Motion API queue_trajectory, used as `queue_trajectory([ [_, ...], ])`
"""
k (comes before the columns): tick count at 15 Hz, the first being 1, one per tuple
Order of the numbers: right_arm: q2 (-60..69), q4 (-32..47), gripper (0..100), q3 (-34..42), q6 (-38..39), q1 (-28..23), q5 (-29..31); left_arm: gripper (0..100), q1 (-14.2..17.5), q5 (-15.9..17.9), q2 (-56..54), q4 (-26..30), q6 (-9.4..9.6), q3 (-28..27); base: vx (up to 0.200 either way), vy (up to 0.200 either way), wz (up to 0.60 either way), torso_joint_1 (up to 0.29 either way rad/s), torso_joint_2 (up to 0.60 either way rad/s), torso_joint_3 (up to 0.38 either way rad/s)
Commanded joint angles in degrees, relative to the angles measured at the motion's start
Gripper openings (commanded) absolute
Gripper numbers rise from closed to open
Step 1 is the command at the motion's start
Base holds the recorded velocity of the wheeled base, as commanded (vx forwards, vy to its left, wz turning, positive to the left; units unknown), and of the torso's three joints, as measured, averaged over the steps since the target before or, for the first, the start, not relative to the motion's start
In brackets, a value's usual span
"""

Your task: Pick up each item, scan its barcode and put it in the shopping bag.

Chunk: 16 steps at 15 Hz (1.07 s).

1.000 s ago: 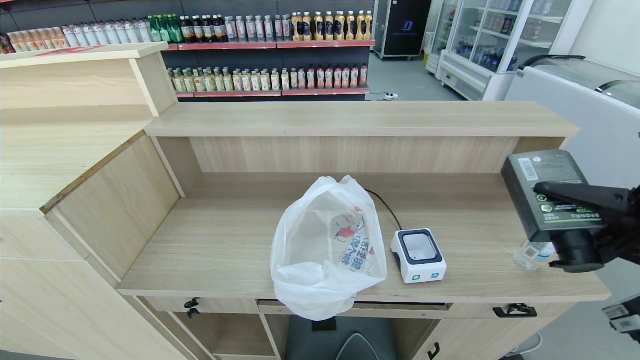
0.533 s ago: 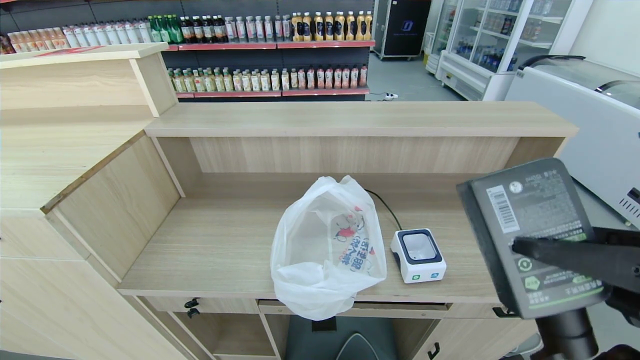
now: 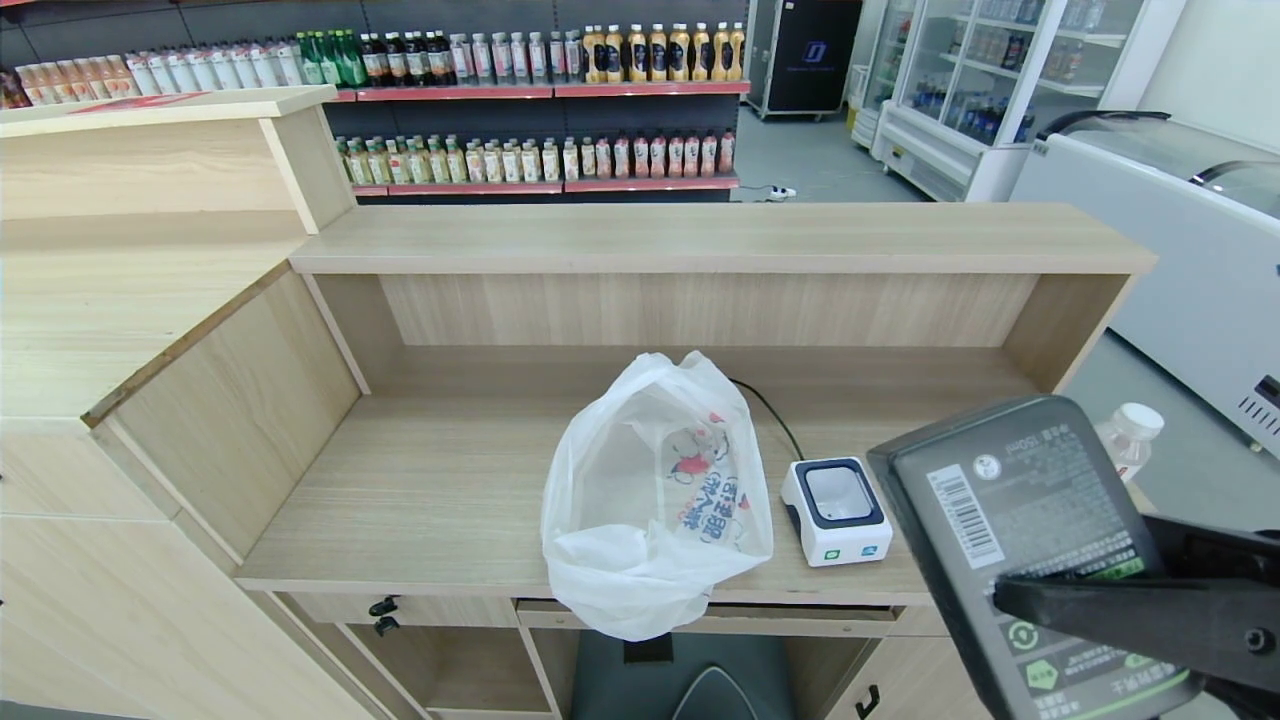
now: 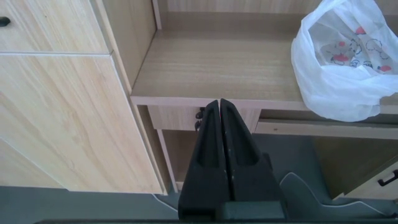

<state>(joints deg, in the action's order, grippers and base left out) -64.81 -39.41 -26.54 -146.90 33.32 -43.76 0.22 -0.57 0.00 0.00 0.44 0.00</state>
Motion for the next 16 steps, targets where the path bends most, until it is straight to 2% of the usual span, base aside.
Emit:
queue_trajectory([
  [1, 0.0, -0.1, 0, -0.2, 0.6, 0.1, -0.1, 0, 0.0, 0.0, 0.0, 0.0, 0.0, 0.0, 0.0, 0.0, 0.0, 0.0, 0.0, 0.0],
  [16, 6.9, -0.1, 0, 0.6, 0.7, -0.3, -0.6, 0, 0.0, 0.0, 0.0, 0.0, 0.0, 0.0, 0.0, 0.0, 0.0, 0.0, 0.0, 0.0],
])
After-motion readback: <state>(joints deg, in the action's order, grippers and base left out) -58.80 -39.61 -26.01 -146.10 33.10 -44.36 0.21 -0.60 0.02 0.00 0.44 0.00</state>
